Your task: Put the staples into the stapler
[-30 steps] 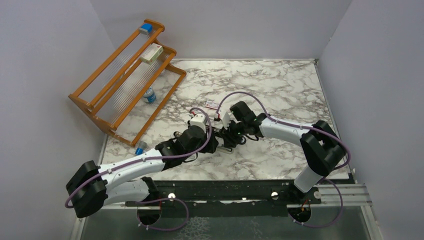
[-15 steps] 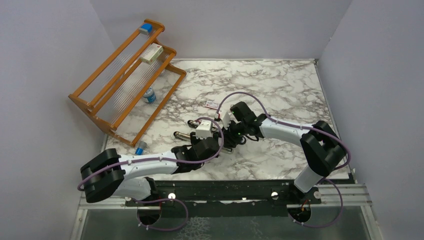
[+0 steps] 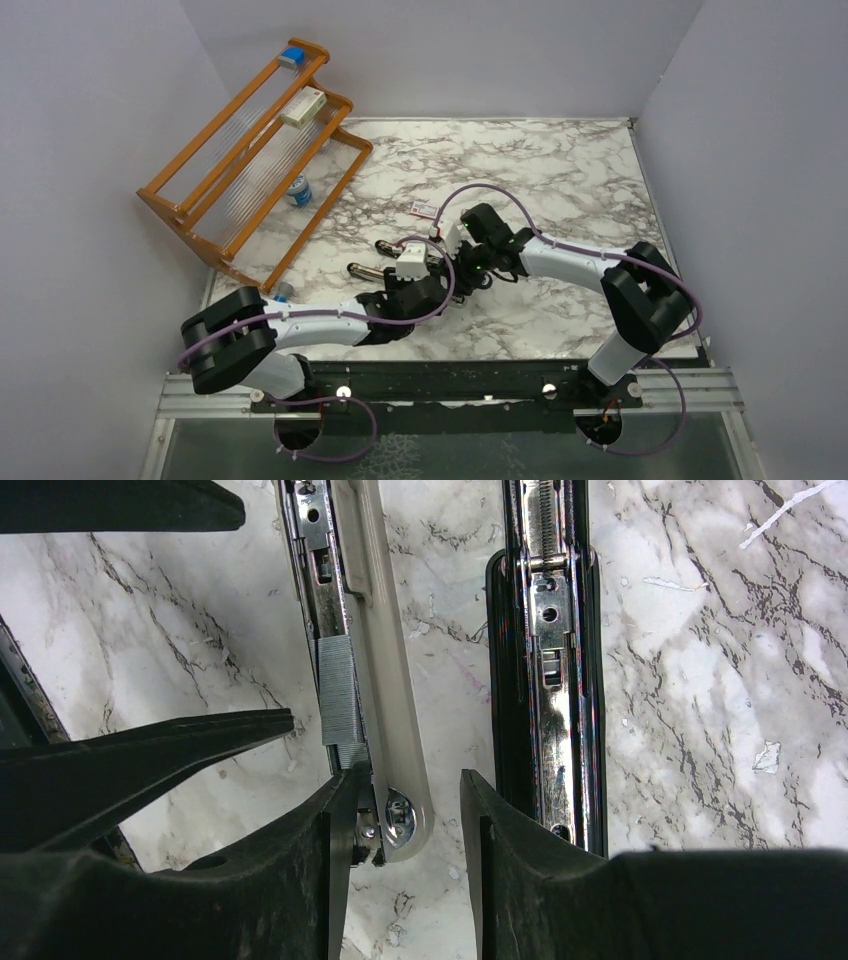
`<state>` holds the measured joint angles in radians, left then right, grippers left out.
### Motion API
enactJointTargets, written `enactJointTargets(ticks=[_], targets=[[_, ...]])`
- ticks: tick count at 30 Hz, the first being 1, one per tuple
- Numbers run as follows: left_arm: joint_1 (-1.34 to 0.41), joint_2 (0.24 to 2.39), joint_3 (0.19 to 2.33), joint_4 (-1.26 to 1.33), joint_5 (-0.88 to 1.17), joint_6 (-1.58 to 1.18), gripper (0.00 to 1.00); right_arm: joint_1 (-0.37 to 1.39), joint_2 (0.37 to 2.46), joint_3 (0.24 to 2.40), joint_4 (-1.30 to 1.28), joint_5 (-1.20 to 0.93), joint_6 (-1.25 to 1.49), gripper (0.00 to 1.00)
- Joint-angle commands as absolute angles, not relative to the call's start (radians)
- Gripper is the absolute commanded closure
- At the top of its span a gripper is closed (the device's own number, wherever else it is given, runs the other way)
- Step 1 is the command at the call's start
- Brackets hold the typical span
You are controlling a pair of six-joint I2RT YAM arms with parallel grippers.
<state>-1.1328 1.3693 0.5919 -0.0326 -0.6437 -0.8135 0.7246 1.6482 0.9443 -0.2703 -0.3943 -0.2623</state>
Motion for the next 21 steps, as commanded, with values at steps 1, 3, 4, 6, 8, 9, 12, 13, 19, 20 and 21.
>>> enactJointTargets(ticks=[1,3,4,6,8,9,12,13,19,20,21], targets=[[-1.138,1.397,0.627,0.012,-0.66,-0.847,0.3,0.724,1.639,0.921,-0.275,-0.391,-0.263,0.55],[-1.138,1.395,0.624,0.029,-0.656,-0.848,0.29,0.724,1.64,0.921,-0.274,-0.391,-0.263,0.55],[-1.138,1.391,0.62,0.04,-0.654,-0.848,0.29,0.724,1.64,0.92,-0.274,-0.391,-0.262,0.55],[-1.14,1.376,0.606,0.061,-0.649,-0.847,0.29,0.724,1.639,0.921,-0.275,-0.39,-0.263,0.55],[-1.139,1.358,0.587,0.08,-0.649,-0.845,0.29,0.724,1.639,0.92,-0.275,-0.39,-0.263,0.55],[-1.139,1.349,0.579,0.09,-0.649,-0.844,0.29,0.725,1.64,0.923,-0.275,-0.39,-0.264,0.55],[-1.139,1.345,0.565,0.113,-0.644,-0.843,0.29,0.724,1.641,0.922,-0.275,-0.39,-0.264,0.55],[-1.138,1.351,0.566,0.117,-0.641,-0.842,0.29,0.725,1.641,0.923,-0.275,-0.391,-0.264,0.55],[-1.139,1.392,0.588,0.11,-0.634,-0.842,0.29,0.724,1.639,0.919,-0.278,-0.391,-0.264,0.55],[-1.139,1.397,0.591,0.105,-0.634,-0.842,0.29,0.724,1.638,0.918,-0.278,-0.39,-0.264,0.55],[-1.139,1.402,0.595,0.102,-0.634,-0.842,0.29,0.724,1.638,0.917,-0.278,-0.39,-0.263,0.55]])
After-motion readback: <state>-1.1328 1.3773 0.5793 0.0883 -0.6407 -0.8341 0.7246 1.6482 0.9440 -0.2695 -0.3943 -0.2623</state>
